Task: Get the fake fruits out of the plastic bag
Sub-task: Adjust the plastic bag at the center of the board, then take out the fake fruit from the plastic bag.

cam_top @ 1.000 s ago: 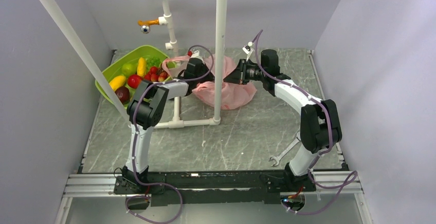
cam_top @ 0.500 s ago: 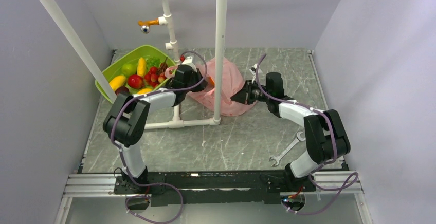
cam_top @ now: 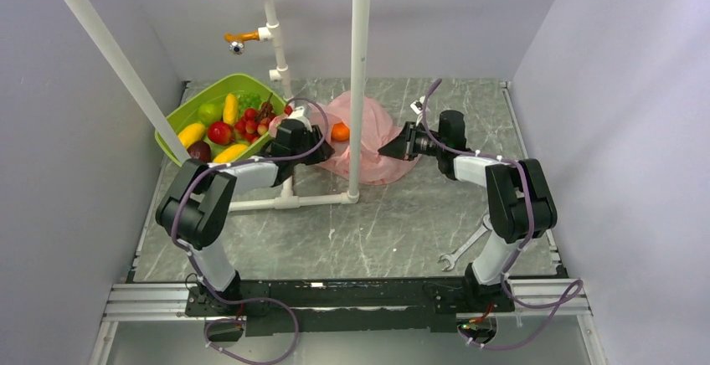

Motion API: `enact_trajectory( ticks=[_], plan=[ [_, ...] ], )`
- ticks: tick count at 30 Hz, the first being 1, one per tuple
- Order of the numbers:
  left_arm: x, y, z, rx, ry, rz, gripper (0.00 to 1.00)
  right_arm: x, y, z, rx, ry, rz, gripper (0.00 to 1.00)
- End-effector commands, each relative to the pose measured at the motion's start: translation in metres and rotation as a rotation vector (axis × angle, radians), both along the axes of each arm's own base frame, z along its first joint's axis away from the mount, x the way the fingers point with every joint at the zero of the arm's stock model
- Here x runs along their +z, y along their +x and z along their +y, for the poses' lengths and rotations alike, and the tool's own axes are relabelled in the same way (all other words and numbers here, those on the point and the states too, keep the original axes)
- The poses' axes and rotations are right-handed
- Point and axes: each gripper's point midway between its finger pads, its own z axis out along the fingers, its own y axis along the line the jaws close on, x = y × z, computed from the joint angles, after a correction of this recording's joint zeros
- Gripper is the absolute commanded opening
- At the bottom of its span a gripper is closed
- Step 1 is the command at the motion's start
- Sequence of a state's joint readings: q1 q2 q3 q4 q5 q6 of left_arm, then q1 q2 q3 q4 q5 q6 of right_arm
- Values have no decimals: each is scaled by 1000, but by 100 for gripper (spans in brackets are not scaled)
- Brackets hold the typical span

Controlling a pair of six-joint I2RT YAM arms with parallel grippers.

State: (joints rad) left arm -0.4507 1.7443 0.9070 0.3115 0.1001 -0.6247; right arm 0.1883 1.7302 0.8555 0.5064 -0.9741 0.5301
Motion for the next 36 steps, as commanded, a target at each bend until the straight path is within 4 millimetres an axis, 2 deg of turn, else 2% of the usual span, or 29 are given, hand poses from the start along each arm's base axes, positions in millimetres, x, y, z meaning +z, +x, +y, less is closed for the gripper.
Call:
enact_trajectory(
  ticks=[1, 4, 6, 12, 18, 21, 24, 28, 32, 36],
  plan=[
    [49, 23, -13, -27, -103, -106, 52, 28, 5, 4, 43, 32, -97, 0],
    [53, 33, -27, -63, -143, -125, 65, 31, 5, 6, 37, 29, -95, 0],
    [56, 42, -39, -94, -170, -121, 68, 34, 6, 8, 38, 26, -94, 0],
    [53, 53, -60, -87, -276, -110, 62, 38, 3, 23, 66, -46, -117, 0],
    [54, 70, -71, -132, -170, -228, 57, 41, 2, 29, 69, -40, -122, 0],
    [48, 75, -69, -160, -55, -230, 60, 39, 2, 29, 66, -33, -115, 0],
    [47, 82, -57, -143, 66, -264, 64, 37, 0, 29, 66, -33, -112, 0],
    [26, 94, -48, -151, 202, -190, 68, 35, 1, 30, 68, -27, -103, 0],
    [14, 103, -52, -180, 218, -145, 69, 37, 3, 31, 68, -12, -97, 0],
    [7, 110, -44, -169, 255, -124, 72, 38, 2, 31, 70, -17, -98, 0]
  ],
)
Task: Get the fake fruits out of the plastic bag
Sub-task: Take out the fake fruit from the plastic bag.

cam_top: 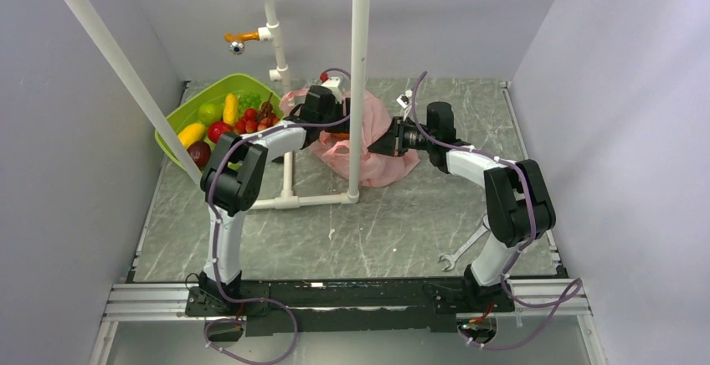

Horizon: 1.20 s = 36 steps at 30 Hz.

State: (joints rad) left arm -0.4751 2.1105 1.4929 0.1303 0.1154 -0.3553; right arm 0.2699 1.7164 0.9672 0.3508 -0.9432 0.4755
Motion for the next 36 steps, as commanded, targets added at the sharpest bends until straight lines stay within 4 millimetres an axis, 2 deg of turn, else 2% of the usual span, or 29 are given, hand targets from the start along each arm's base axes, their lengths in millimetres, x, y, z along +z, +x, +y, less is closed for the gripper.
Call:
enact_trajectory(
  ticks=[1, 6, 10, 13, 18, 22, 24, 25, 27, 28, 29, 36],
  plan=[
    [-13, 9, 16, 8, 106, 30, 73, 18, 5, 2, 6, 16, -74, 0],
    [-30, 17, 43, 68, 269, 97, 79, 19, 5, 1, 7, 13, -71, 0],
    [-36, 19, 55, 91, 337, 126, 99, 20, 7, 4, 6, 15, -69, 0],
    [-44, 19, 62, 119, 383, 171, 99, 22, 6, 8, 13, 13, -76, 0],
    [-54, 22, 62, 117, 419, 228, 99, 22, 7, 12, 16, 11, -74, 0],
    [-57, 32, 58, 115, 425, 245, 92, 24, 7, 14, 18, 10, -77, 0],
    [-56, 32, 57, 107, 408, 222, 85, 24, 6, 16, 19, 6, -75, 0],
    [-48, 33, 57, 109, 383, 209, 79, 23, 5, 16, 20, 2, -75, 0],
    [-42, 30, 56, 98, 342, 185, 57, 21, 4, 16, 16, -8, -77, 0],
    [-39, 26, 56, 90, 325, 184, 48, 20, 4, 15, 13, -13, -79, 0],
    [-33, 22, 55, 77, 302, 182, 43, 19, 3, 14, 10, -18, -82, 0],
    [10, -22, 44, -10, 61, 211, 28, 5, 11, 7, -41, -94, -102, 0]
  ],
)
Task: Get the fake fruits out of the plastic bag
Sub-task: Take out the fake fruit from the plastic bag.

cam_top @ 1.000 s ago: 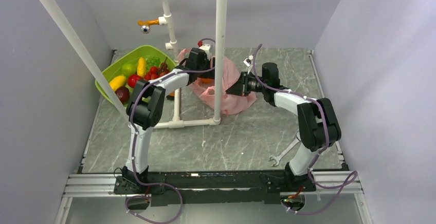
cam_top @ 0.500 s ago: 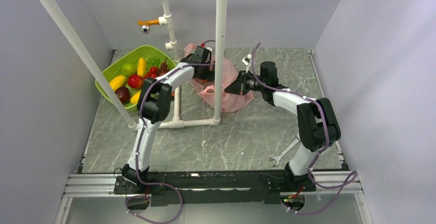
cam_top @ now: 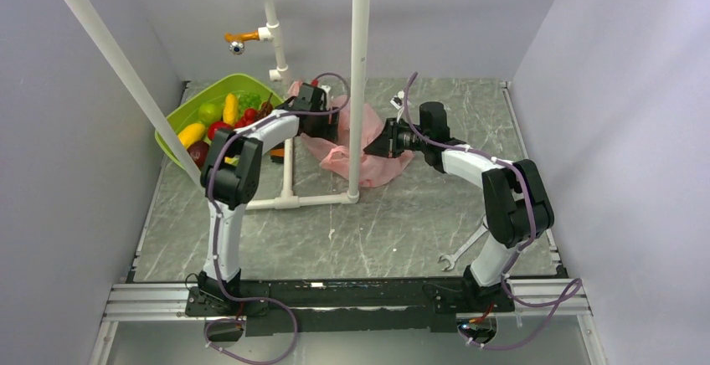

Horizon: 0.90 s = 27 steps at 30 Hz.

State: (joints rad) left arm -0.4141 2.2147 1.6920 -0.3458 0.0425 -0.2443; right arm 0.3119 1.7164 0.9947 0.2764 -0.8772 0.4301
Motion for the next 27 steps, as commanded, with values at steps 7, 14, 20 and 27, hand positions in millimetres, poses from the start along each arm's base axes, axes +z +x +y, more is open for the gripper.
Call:
enact_trajectory(
  ticks=[7, 14, 20, 27],
  plan=[
    [107, -63, -33, -100, -539, 22, 12, 11, 19, -13, -86, -114, -162, 0],
    [133, -107, -46, -251, -714, 77, 12, 32, 25, -10, -127, -97, -228, 0],
    [164, -139, -50, -410, -889, 53, 12, 58, 52, -13, -246, -92, -256, 0],
    [207, -151, -32, -453, -915, -64, 10, 49, 76, -33, -389, -202, -224, 0]
  ],
)
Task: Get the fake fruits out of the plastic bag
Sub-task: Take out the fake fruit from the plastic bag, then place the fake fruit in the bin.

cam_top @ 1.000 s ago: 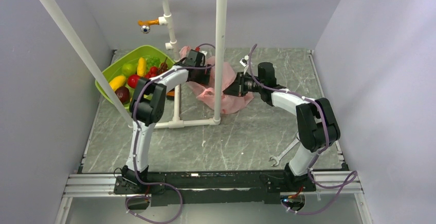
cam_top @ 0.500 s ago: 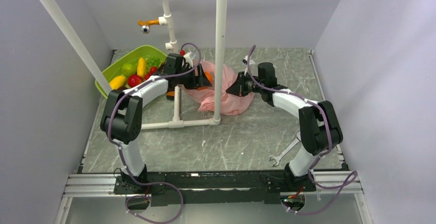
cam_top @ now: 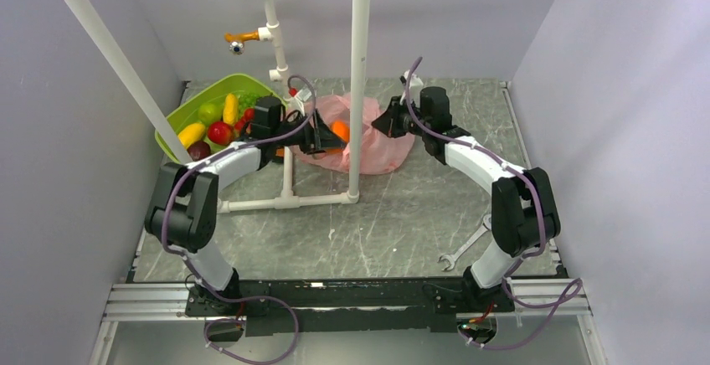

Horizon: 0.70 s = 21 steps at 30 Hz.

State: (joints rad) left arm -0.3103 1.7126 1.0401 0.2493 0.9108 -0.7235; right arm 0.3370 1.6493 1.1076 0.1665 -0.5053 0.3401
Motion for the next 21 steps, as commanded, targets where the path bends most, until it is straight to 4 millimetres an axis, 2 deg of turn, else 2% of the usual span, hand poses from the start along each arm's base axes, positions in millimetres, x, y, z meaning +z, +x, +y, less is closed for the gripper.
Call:
enact_trajectory(
  ticks=[1, 4, 6, 7, 9, 11, 14, 17, 21],
  plan=[
    [74, -4, 12, -17, -70, -228, 9, 11, 18, -15, -112, -43, -30, 0],
    [83, 6, 32, 84, 41, -273, 5, 2, 17, -21, -150, -60, -1, 0],
    [82, 16, 56, 200, 189, -284, 3, -5, 15, -27, -178, -77, 17, 0],
    [89, 23, 68, 264, 252, -318, 0, -6, 14, -30, -196, -83, 20, 0],
    [94, 38, 97, 411, 386, -348, 0, -5, 14, -37, -234, -91, 15, 0],
    [93, 55, 140, 615, 550, -353, 0, 2, 14, -42, -260, -81, 5, 0],
    [91, 69, 189, 821, 721, -317, 0, 11, 16, -55, -317, -77, 1, 0],
    [86, 87, 223, 943, 862, -293, 0, 20, 17, -70, -367, -68, -8, 0],
    [69, 113, 253, 965, 1037, -220, 0, 30, 13, -86, -409, -69, -31, 0]
  ],
)
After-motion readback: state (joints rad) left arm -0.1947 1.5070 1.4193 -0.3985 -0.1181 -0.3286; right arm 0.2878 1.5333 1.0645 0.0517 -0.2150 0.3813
